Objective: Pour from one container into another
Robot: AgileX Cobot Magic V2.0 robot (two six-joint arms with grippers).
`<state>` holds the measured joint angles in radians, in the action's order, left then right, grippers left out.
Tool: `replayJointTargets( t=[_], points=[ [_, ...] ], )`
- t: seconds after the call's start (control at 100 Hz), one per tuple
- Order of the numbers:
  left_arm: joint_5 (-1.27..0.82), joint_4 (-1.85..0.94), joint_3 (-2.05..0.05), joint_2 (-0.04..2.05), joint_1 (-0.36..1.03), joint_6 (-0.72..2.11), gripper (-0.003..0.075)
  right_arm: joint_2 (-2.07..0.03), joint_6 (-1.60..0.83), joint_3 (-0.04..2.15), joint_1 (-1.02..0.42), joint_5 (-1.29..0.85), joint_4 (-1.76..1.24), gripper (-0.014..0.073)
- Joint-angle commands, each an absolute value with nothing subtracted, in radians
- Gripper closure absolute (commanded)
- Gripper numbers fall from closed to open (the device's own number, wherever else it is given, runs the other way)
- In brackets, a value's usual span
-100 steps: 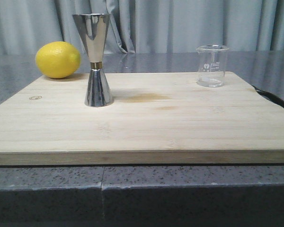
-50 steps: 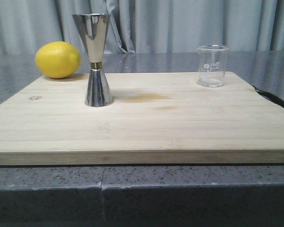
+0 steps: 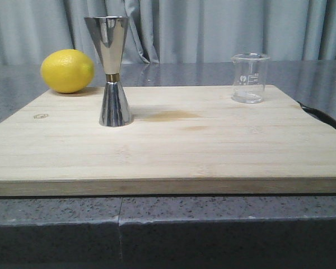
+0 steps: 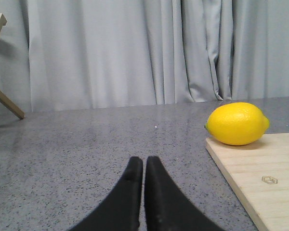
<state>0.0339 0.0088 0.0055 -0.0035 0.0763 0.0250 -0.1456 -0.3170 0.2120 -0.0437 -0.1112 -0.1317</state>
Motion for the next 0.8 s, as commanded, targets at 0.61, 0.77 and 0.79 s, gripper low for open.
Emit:
replayJointTargets(
  t=[0.61,0.77,0.79],
  points=[
    [0.106,0.0,0.041,-0.031,0.076,0.026,0.0739,0.029,0.103,-0.022,0.066,0.066,0.031,0.0666],
    [0.106,0.0,0.041,-0.031,0.076,0.026,0.0739,0.029,0.103,-0.045,0.066,0.033,0.053,0.0666],
    [0.106,0.0,0.041,-0.031,0.076,0.026,0.0739,0.029,0.103,-0.045,0.066,0.033,0.059,0.0666]
  ],
)
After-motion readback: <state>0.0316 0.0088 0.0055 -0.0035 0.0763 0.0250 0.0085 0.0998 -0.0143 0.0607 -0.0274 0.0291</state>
